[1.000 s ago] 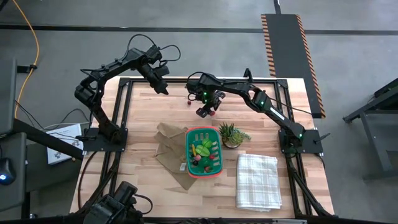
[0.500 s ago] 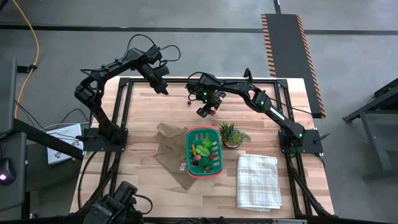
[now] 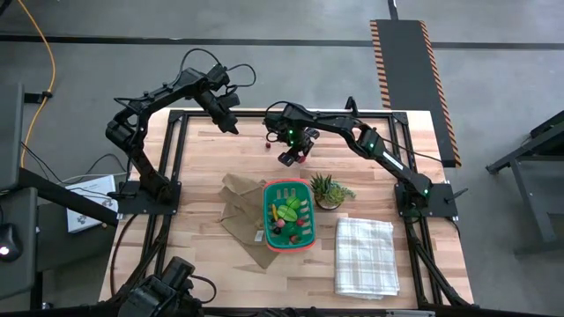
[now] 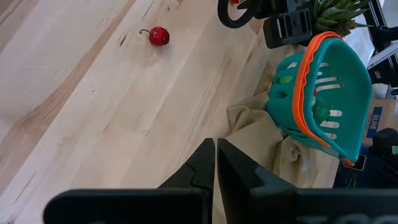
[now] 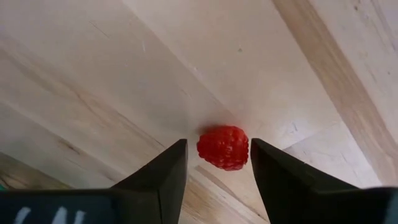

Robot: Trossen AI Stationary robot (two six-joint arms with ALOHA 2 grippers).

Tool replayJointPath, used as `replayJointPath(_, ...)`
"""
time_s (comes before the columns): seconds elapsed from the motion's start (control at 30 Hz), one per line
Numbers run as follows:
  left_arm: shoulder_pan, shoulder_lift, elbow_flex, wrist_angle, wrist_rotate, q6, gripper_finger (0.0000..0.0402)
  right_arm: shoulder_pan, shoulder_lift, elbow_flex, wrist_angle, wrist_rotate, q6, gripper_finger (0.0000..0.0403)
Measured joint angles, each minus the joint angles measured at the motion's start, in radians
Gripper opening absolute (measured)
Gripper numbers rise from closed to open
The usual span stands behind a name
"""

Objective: Pick and placing Produce into tupperware
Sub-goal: Put the red raspberry into the green basket

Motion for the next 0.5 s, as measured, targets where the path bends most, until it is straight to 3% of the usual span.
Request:
replayJointPath(0.23, 0.000, 0.000, 0.000, 0.000, 0.000, 0.000, 0.0008, 0.000, 0.000, 0.000, 0.000, 0.000, -0.001, 0.0139)
replayJointPath(0.5, 0.000, 0.000, 0.000, 0.000, 0.000, 0.000, 0.0007, 0.000, 0.000, 0.000, -0.001, 0.008, -0.001, 0.0133)
